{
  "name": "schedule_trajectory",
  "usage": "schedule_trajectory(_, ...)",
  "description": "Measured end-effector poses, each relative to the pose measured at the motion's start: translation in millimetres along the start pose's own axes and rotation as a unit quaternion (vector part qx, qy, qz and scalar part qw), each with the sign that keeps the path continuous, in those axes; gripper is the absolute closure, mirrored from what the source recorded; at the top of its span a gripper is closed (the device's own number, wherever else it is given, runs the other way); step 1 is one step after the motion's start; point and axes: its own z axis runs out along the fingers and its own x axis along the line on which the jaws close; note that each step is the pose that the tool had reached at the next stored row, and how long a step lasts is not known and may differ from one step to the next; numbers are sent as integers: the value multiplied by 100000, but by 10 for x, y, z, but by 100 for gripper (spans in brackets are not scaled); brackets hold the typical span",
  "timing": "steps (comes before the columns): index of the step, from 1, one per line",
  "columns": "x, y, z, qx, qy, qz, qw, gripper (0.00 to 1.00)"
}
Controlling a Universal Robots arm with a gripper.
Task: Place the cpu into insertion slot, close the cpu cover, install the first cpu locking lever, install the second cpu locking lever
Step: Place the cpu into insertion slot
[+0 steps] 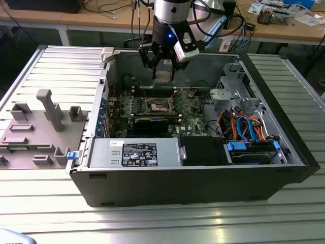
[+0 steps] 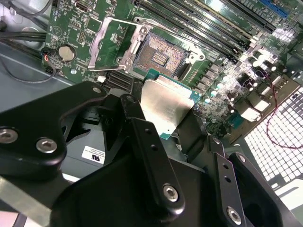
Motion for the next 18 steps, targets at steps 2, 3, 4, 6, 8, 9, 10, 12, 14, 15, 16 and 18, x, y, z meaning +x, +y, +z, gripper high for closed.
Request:
schedule_trajectory(2,0,0,4,2,4,-2,100000,45)
schedule_trajectory(3,0,-1,7,1,1,0,100000,45)
schedule_trajectory(4,0,-1,9,0,3,0,100000,45)
schedule_trajectory(6,0,-1,15,-1,1,1,100000,45)
schedule_trajectory(8,0,-2,19,3,3,3,100000,45)
schedule_trajectory(9,0,-2,21,1,3,0,100000,45)
schedule_trajectory(10,0,-2,23,3,3,3,100000,45)
schedule_trajectory(12,-1,-3,29,2,2,0,100000,45)
schedule_trajectory(14,-1,-3,33,0,2,2,100000,45)
schedule_trajectory(15,-1,-3,35,0,3,1,100000,45)
schedule_trajectory(16,-1,-3,37,2,2,1,100000,45)
schedule_trajectory(18,-1,-4,41,4,3,-1,100000,45)
